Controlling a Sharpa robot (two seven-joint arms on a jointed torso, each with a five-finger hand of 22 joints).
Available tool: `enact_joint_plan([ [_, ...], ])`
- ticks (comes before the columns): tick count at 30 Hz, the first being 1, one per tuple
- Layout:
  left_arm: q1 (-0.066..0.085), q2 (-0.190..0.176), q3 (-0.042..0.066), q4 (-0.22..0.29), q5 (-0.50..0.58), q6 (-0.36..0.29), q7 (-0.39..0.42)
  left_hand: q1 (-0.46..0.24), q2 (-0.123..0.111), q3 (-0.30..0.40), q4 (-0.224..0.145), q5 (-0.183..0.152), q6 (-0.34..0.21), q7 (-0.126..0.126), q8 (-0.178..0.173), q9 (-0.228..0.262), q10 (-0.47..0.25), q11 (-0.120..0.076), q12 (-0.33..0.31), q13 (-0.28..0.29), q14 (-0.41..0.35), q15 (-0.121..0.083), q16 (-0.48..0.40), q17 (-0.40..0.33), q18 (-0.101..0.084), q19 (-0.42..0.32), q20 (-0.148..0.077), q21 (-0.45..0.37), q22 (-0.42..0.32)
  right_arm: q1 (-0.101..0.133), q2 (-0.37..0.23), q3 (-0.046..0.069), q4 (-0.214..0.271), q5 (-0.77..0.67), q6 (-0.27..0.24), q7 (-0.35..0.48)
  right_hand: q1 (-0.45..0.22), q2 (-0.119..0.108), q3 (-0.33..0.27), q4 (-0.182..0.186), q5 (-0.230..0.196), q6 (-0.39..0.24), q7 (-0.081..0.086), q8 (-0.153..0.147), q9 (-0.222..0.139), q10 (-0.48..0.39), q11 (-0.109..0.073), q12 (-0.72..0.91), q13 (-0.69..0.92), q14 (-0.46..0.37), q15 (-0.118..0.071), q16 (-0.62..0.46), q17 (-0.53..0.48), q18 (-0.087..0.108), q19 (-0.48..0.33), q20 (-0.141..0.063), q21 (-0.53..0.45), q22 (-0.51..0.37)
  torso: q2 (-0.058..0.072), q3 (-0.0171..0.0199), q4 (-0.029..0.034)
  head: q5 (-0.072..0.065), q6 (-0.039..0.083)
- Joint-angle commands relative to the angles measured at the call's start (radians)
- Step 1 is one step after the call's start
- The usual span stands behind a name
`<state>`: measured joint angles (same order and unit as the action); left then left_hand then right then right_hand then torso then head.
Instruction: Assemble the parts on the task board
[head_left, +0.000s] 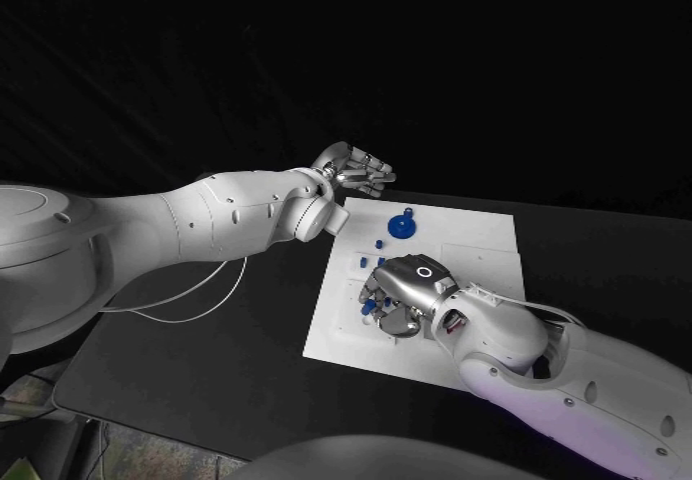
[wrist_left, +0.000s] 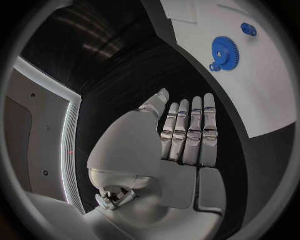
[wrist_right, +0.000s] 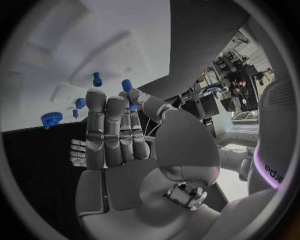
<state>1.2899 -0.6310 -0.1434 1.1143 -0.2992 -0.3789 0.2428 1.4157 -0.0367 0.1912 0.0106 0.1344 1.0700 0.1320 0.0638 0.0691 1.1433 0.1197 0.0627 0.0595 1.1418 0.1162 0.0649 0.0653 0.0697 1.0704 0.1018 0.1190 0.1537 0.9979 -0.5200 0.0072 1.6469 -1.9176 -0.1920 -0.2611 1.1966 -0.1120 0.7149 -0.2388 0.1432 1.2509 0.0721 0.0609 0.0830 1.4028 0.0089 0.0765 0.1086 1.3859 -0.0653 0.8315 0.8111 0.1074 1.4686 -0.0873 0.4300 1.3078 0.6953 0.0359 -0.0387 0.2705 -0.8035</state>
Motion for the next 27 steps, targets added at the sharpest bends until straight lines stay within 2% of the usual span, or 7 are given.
enact_joint_plan([
  [1,0.0,0.002,0.001,0.003,0.002,0.012,0.007,-0.003,0.002,0.001,0.001,-0.007,-0.008,0.001,0.0,0.001,-0.001,0.002,-0.003,-0.001,-0.001,0.005,-0.003,0.001,0.014,-0.003,0.002,-0.005,-0.002,-0.001,0.004,-0.003,-0.004,-0.025,-0.003,0.009,-0.001,0.002,0.005,0.002,-0.003,0.009,0.003,0.003,0.001,0.004,0.0,-0.005,-0.002,0.0,-0.007,-0.001,0.001,0.014,0.04,-0.007,0.007,0.009,0.0,0.0,-0.0009,0.003,-0.003],
  [14,0.0,0.0,0.001,0.004,0.002,0.012,0.007,-0.004,0.003,0.0,0.001,-0.007,-0.008,0.001,0.0,0.001,-0.001,0.002,-0.003,-0.001,-0.002,0.005,-0.003,0.001,0.014,-0.003,0.002,-0.006,-0.002,-0.008,0.007,-0.012,-0.017,-0.029,0.012,0.008,-0.001,0.002,0.005,0.001,-0.003,0.009,0.003,0.003,0.001,0.004,0.0,-0.005,-0.002,0.0,-0.007,-0.001,0.001,0.014,0.04,-0.007,0.006,0.008,0.0,0.0003,-0.0014,0.007,-0.007],
  [27,0.0,-0.001,0.001,0.004,0.002,0.012,0.006,-0.004,0.003,0.0,0.001,-0.007,-0.008,0.001,0.0,0.001,-0.001,0.002,-0.003,-0.001,-0.002,0.005,-0.003,0.001,0.014,-0.003,0.002,-0.006,-0.002,-0.014,0.004,-0.014,-0.01,-0.026,0.02,0.011,-0.001,0.002,0.003,-0.001,-0.003,0.01,0.003,0.004,0.001,0.004,-0.001,-0.005,-0.002,0.0,-0.007,-0.002,0.002,0.013,0.04,-0.008,0.01,0.008,-0.001,0.0003,-0.0014,0.008,-0.009],
])
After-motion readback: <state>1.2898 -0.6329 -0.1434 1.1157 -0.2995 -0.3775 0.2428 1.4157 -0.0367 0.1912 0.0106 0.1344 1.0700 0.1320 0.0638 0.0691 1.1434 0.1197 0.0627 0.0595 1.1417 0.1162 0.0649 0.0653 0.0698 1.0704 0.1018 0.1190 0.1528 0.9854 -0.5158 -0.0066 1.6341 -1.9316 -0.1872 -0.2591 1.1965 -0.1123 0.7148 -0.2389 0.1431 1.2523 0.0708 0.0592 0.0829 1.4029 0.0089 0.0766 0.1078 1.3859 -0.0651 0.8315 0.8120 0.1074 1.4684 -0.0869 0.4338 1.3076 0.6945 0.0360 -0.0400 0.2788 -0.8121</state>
